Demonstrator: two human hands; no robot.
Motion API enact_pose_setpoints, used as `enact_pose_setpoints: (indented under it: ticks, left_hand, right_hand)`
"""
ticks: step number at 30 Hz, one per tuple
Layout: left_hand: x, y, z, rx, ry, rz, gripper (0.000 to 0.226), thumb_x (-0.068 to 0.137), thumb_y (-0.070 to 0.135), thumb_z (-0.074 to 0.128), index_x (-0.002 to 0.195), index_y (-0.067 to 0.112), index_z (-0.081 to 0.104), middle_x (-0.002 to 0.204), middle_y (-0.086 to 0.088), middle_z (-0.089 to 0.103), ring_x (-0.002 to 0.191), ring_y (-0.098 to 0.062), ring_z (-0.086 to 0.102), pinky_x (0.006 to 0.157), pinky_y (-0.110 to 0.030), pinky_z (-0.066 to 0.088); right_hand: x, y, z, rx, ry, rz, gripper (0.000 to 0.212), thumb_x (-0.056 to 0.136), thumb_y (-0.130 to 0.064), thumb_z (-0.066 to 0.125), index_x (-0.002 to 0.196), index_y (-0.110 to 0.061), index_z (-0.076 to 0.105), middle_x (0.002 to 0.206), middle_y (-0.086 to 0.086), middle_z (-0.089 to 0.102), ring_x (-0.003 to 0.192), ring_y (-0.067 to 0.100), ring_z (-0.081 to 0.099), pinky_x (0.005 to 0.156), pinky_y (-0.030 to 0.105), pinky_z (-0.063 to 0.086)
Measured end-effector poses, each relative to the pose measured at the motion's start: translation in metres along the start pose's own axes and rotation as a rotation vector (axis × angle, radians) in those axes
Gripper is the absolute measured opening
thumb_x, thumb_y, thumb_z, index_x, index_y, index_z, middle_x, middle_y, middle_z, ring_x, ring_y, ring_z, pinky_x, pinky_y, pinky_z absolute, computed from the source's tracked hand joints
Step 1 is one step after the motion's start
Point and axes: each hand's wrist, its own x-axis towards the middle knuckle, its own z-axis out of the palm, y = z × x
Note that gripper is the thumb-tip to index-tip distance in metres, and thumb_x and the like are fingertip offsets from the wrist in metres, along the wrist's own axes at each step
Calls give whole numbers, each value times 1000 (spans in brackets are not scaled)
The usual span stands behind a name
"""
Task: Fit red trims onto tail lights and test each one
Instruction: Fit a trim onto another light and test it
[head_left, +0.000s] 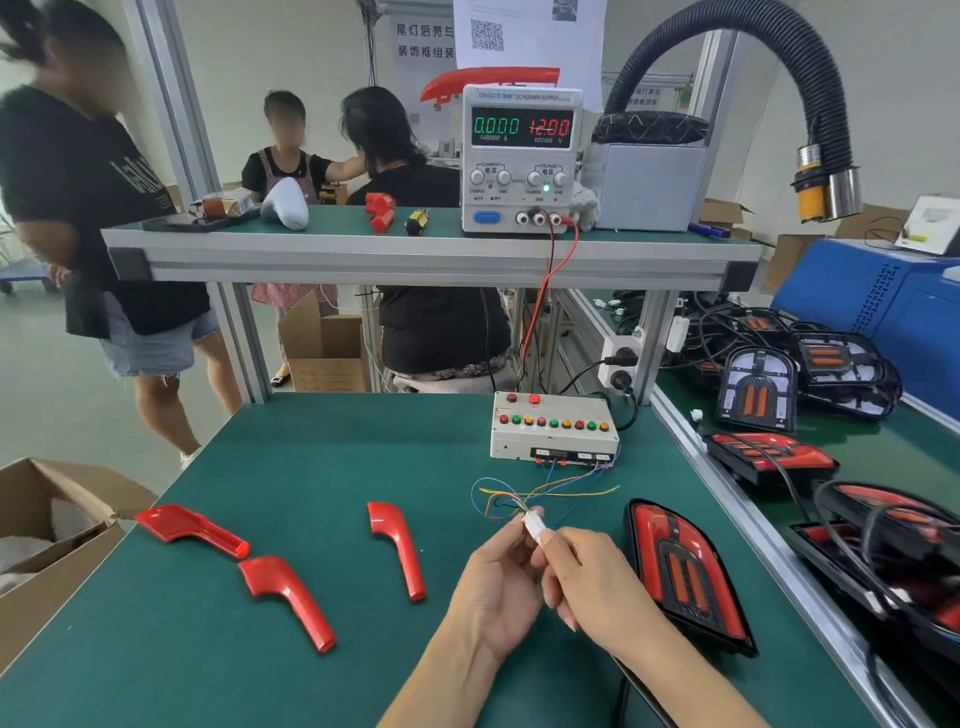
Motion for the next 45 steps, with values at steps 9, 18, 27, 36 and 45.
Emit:
enact_pose_setpoints:
  ticks: [9, 18, 27, 36, 45]
  left_hand:
    - [-3, -4, 6, -147, -3, -50, 17, 72, 19, 76, 86, 10, 77, 64, -3, 46, 51, -24, 55, 54, -33, 52]
    - [-3, -19, 5, -148, -61, -121, 31, 76, 30, 71, 61, 16, 48, 32, 3, 26, 18, -14, 27, 30, -11, 21]
    - [-1, -19, -2, -284, -138, -188, 25, 84, 27, 67, 75, 7, 56, 30, 4, 29, 17, -9, 26, 27, -9, 16]
    - [3, -19, -7, -277, -74, -159, 42, 93, 32, 61, 56, 14, 50, 32, 5, 26, 18, -9, 24, 28, -9, 18]
    - [-5, -16, 2, -323, -61, -175, 41, 94, 41, 60, 68, 9, 58, 30, 4, 27, 16, -8, 25, 26, -9, 18]
  right_hand:
    - [-3, -5, 7, 257, -40, 85, 42, 109, -33, 44, 91, 1, 62, 54, 6, 58, 33, 15, 42, 38, 21, 30]
    - [2, 4, 22, 279, 64, 90, 40, 108, -30, 45, 89, 1, 62, 53, 6, 64, 36, 18, 51, 37, 22, 38]
    - [5, 12, 38, 288, 114, 69, 36, 108, -17, 41, 83, -2, 62, 57, 10, 69, 39, 21, 59, 37, 24, 45]
    - [7, 9, 34, 336, 49, 108, 46, 106, -35, 49, 79, -1, 65, 56, 7, 66, 41, 17, 57, 41, 22, 45]
    - [14, 20, 47, 313, 179, 99, 50, 101, -35, 59, 62, -4, 64, 52, 11, 66, 38, 22, 58, 40, 24, 44]
